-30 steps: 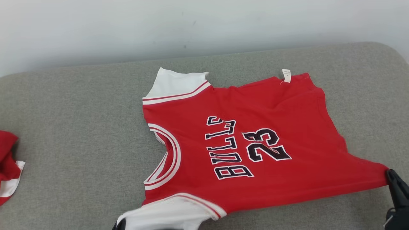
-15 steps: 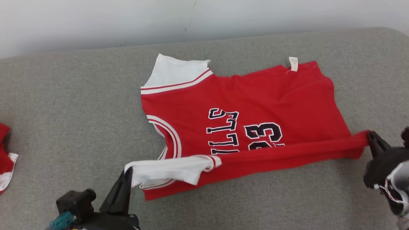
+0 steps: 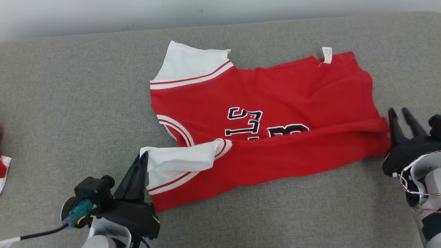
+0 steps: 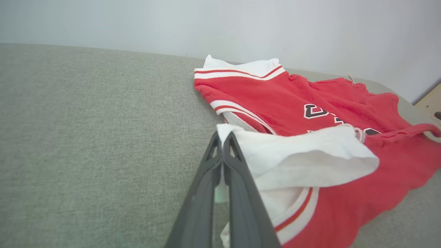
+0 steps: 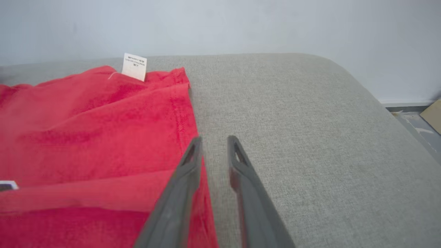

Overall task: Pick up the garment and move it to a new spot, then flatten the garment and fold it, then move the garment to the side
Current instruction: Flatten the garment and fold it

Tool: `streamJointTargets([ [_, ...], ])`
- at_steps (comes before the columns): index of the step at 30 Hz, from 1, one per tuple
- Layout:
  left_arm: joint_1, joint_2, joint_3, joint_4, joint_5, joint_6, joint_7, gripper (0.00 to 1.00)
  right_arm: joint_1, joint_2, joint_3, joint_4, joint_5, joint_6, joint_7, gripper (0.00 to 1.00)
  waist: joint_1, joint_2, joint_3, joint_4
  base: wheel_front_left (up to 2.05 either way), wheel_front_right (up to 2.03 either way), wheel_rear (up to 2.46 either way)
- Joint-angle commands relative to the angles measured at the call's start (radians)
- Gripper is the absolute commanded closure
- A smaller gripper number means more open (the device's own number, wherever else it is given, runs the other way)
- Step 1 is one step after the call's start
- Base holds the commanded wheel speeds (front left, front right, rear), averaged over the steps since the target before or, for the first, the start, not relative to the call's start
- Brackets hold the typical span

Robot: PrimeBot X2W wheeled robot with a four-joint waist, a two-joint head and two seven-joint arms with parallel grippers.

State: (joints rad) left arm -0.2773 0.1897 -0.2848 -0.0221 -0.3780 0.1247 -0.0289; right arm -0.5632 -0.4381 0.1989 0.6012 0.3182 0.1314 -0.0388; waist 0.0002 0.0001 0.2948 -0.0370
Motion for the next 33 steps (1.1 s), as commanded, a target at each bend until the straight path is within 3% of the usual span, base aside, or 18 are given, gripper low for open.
streamJointTargets([
  [1, -0.018, -0.006, -0.002, 0.024, 0.011, 0.001, -0.023, 0.60, -0.017, 0.017, -0.012, 0.023, -0.015, -0.001, -0.078, 0.00, -0.0002, -0.0001, 0.009, 0.000, 0.00, 0.00, 0.00],
  [2, -0.022, -0.009, -0.002, 0.039, 0.013, 0.003, -0.032, 0.09, -0.021, 0.023, -0.016, 0.034, -0.025, -0.001, -0.123, 0.00, -0.0002, -0.0001, 0.010, 0.000, 0.00, 0.00, 0.00],
  [3, -0.027, -0.019, 0.008, 0.060, 0.005, 0.008, -0.059, 0.00, -0.019, 0.039, -0.021, 0.056, -0.029, -0.001, -0.184, 0.00, -0.0002, -0.0001, 0.008, -0.001, 0.00, 0.00, 0.00],
  [7, -0.018, -0.029, 0.018, 0.089, -0.010, 0.000, -0.119, 0.00, 0.020, 0.055, -0.032, 0.057, -0.022, -0.001, -0.226, 0.00, -0.0002, -0.0001, -0.003, -0.003, 0.00, 0.00, 0.00],
  [13, 0.057, -0.053, 0.033, 0.075, -0.057, 0.006, -0.148, 0.00, 0.142, 0.075, -0.060, -0.043, 0.044, -0.001, -0.226, 0.00, -0.0002, -0.0001, -0.029, -0.012, 0.00, 0.00, 0.00],
  [20, 0.146, -0.076, 0.000, 0.044, -0.125, -0.013, -0.083, 0.00, 0.200, 0.068, -0.054, -0.057, 0.078, -0.001, -0.226, 0.00, -0.0002, -0.0001, -0.047, -0.012, 0.00, 0.00, 0.00],
  [31, 0.121, -0.087, -0.025, 0.135, -0.187, 0.014, 0.069, 0.00, 0.155, 0.071, -0.001, 0.008, 0.116, -0.001, -0.226, 0.00, -0.0002, -0.0001, -0.038, -0.012, 0.00, 0.00, 0.00],
  [32, 0.115, -0.087, -0.032, 0.142, -0.188, 0.008, 0.079, 0.82, 0.146, 0.073, 0.006, 0.022, 0.121, -0.001, -0.226, 0.00, -0.0002, -0.0001, -0.036, -0.013, 0.00, 0.00, 0.00],
  [33, 0.110, -0.088, -0.034, 0.146, -0.190, 0.006, 0.083, 1.00, 0.139, 0.075, 0.017, 0.036, 0.127, -0.001, -0.226, 0.00, -0.0002, -0.0001, -0.034, -0.015, 0.00, 0.00, 0.00],
])
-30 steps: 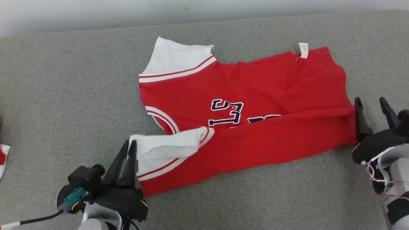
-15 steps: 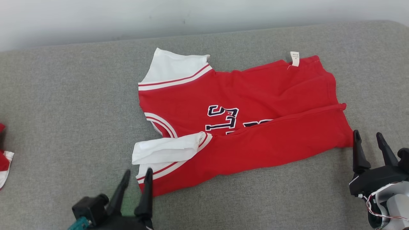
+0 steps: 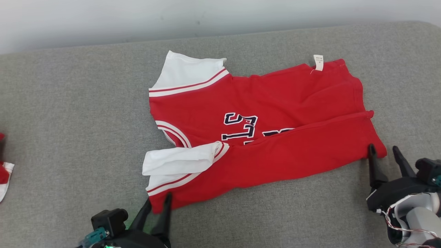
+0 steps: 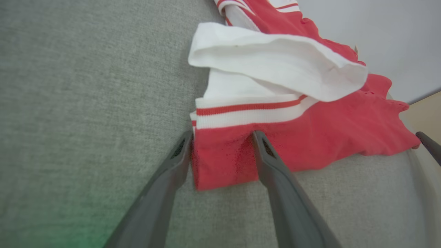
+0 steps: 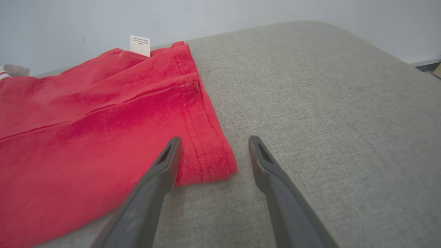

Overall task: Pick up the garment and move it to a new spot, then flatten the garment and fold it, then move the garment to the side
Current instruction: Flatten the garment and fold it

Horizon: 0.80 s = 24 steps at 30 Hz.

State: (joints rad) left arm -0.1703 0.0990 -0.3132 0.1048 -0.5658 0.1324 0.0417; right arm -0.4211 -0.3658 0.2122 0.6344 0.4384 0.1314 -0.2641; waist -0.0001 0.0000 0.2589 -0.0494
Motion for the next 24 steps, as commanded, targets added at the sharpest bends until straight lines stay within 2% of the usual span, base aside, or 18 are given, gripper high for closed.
streamJointTargets([
  [1, -0.002, 0.004, -0.011, 0.021, -0.001, -0.005, 0.015, 1.00, -0.014, 0.005, 0.013, 0.018, 0.016, -0.001, -0.001, 0.00, 0.0001, 0.0000, 0.004, -0.004, 0.00, 0.00, 0.00],
  [5, 0.005, 0.012, -0.010, 0.008, 0.001, -0.006, 0.009, 1.00, -0.052, 0.007, 0.048, 0.072, 0.026, -0.001, -0.001, 0.00, 0.0001, 0.0000, 0.006, -0.010, 0.00, 0.00, 0.00],
  [6, 0.010, 0.014, -0.011, 0.004, 0.001, -0.006, 0.009, 1.00, -0.060, 0.002, 0.058, 0.080, 0.019, -0.001, -0.001, 0.42, 0.0001, 0.0000, 0.005, -0.010, 0.00, 0.00, 0.00],
  [7, 0.013, 0.018, -0.012, -0.002, 0.002, -0.007, 0.009, 1.00, -0.064, 0.001, 0.064, 0.083, 0.018, -0.001, -0.001, 0.91, 0.0001, 0.0000, 0.003, -0.009, 0.00, 0.00, 0.00],
  [8, 0.016, 0.022, -0.011, -0.008, 0.004, -0.007, 0.009, 1.00, -0.060, 0.002, 0.074, 0.089, 0.025, -0.001, -0.001, 1.00, 0.0001, 0.0000, 0.000, -0.008, 0.00, 0.00, 0.00],
  [14, 0.052, 0.041, -0.012, -0.072, 0.000, 0.004, 0.020, 1.00, -0.027, -0.029, 0.108, 0.083, 0.063, -0.001, -0.001, 1.00, 0.0001, 0.0000, -0.018, -0.011, 0.00, 0.00, 0.00],
  [24, 0.160, 0.086, -0.002, -0.193, -0.014, 0.037, 0.069, 1.00, 0.095, -0.092, 0.145, 0.004, 0.145, -0.001, -0.001, 1.00, 0.0001, 0.0000, -0.057, -0.026, 0.00, 0.00, 0.00],
])
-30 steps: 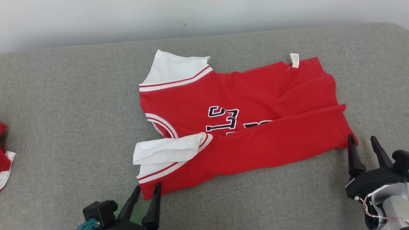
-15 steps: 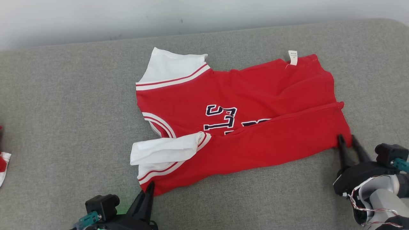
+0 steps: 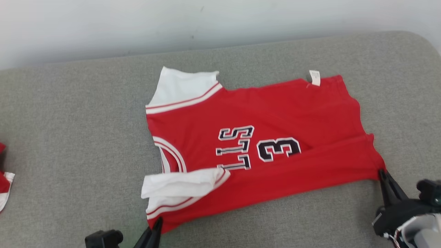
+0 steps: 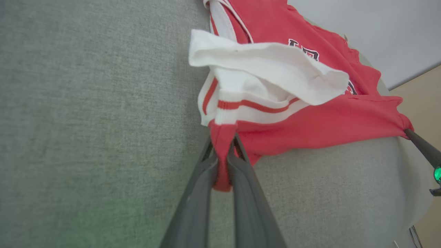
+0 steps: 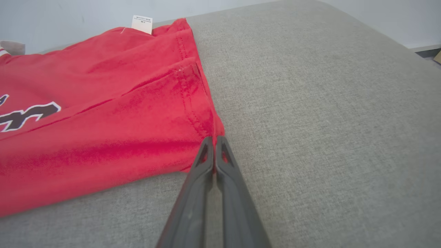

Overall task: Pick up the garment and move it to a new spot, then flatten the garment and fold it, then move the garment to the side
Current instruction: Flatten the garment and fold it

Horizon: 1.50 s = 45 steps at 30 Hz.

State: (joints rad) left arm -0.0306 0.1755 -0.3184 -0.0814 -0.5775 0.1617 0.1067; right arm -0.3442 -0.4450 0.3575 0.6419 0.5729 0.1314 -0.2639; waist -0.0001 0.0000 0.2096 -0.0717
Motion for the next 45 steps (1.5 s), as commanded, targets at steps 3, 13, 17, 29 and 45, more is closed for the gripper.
streamJointTargets([
  [3, 0.057, 0.026, 0.007, -0.054, -0.009, 0.020, 0.026, 1.00, 0.066, -0.042, -0.001, -0.035, 0.028, -0.001, -0.001, 1.00, 0.0001, 0.0000, -0.020, -0.007, 0.00, 0.00, 0.00],
  [13, 0.116, 0.024, -0.007, -0.116, -0.037, 0.049, 0.086, 1.00, 0.144, -0.062, 0.006, -0.077, 0.061, -0.001, 0.006, 1.00, 0.0001, 0.0000, -0.034, -0.015, 0.00, 0.00, 0.00],
  [17, 0.088, 0.003, -0.028, -0.077, -0.026, 0.044, 0.074, 0.00, 0.123, -0.042, 0.009, -0.058, 0.059, -0.001, 0.009, 0.00, 0.0001, 0.0000, -0.032, -0.013, 0.00, 0.00, 0.00],
  [29, 0.017, 0.012, 0.017, -0.146, -0.012, 0.051, 0.018, 0.00, 0.106, -0.051, -0.093, -0.203, -0.009, -0.001, -0.002, 0.00, 0.0001, 0.0000, -0.021, -0.008, 0.00, 0.00, 0.00],
  [45, -0.831, 0.122, 0.014, 0.290, -0.083, -0.136, 0.403, 0.00, -0.036, 0.022, -0.074, -0.331, -0.098, -0.001, -0.001, 0.00, 0.0001, 0.0000, 0.179, -0.063, 0.00, 0.00, 0.00],
])
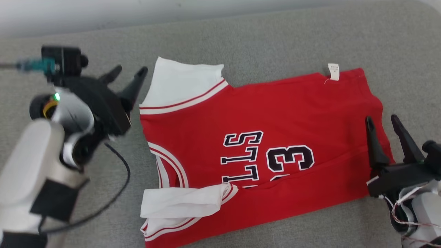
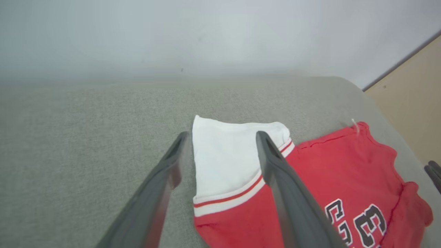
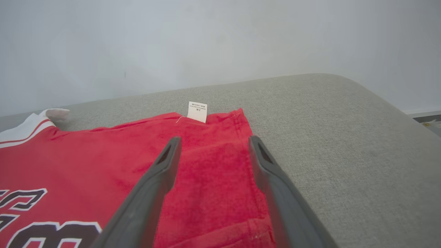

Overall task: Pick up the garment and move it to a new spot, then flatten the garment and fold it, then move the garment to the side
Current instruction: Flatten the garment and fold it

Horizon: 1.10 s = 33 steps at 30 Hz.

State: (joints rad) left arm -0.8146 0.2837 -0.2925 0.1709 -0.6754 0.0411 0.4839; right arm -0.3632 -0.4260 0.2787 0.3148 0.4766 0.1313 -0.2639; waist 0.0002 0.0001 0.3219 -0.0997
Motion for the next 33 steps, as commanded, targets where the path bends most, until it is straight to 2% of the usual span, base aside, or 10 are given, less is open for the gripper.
streamJointTargets([
  [1, -0.094, 0.021, -0.020, 0.077, 0.019, -0.024, 0.053, 0.00, -0.030, 0.005, 0.012, -0.007, -0.003, -0.001, -0.001, 0.00, -0.0002, -0.0001, 0.084, -0.045, 0.00, 0.00, 0.00],
  [3, -0.180, 0.029, -0.049, 0.146, 0.036, -0.047, 0.095, 0.00, -0.057, 0.008, 0.020, -0.010, -0.004, -0.001, -0.001, 0.00, -0.0002, -0.0001, 0.115, -0.063, 0.00, 0.00, 0.00],
  [11, -0.371, 0.034, -0.114, 0.350, 0.117, -0.080, 0.123, 0.00, -0.117, 0.020, 0.029, -0.014, -0.002, -0.001, -0.001, 0.00, -0.0002, -0.0001, 0.196, -0.113, 0.00, 0.00, 0.00],
  [16, -0.435, 0.006, -0.136, 0.453, 0.119, -0.095, 0.136, 0.00, -0.140, 0.029, 0.030, -0.016, -0.002, -0.001, -0.001, 0.00, -0.0002, -0.0001, 0.228, -0.135, 0.00, 0.00, 0.00],
  [23, -0.480, 0.006, -0.184, 0.557, 0.147, -0.111, 0.174, 0.00, -0.160, 0.038, 0.030, -0.008, -0.006, -0.001, -0.001, 0.00, -0.0002, -0.0001, 0.238, -0.150, 0.00, 0.00, 0.00],
  [24, -0.480, 0.004, -0.188, 0.568, 0.144, -0.115, 0.181, 0.44, -0.160, 0.039, 0.029, -0.007, -0.005, -0.001, -0.001, 0.00, -0.0002, -0.0001, 0.238, -0.150, 0.00, 0.00, 0.00],
  [26, -0.487, 0.004, -0.199, 0.580, 0.151, -0.118, 0.189, 1.00, -0.158, 0.037, 0.026, -0.004, -0.006, -0.001, -0.001, 0.00, -0.0002, -0.0001, 0.235, -0.149, 0.00, 0.00, 0.00],
  [33, -0.493, 0.001, -0.224, 0.590, 0.150, -0.126, 0.229, 1.00, -0.169, 0.016, 0.012, -0.004, -0.009, -0.001, -0.001, 0.00, -0.0002, -0.0001, 0.214, -0.133, 0.00, 0.00, 0.00],
])
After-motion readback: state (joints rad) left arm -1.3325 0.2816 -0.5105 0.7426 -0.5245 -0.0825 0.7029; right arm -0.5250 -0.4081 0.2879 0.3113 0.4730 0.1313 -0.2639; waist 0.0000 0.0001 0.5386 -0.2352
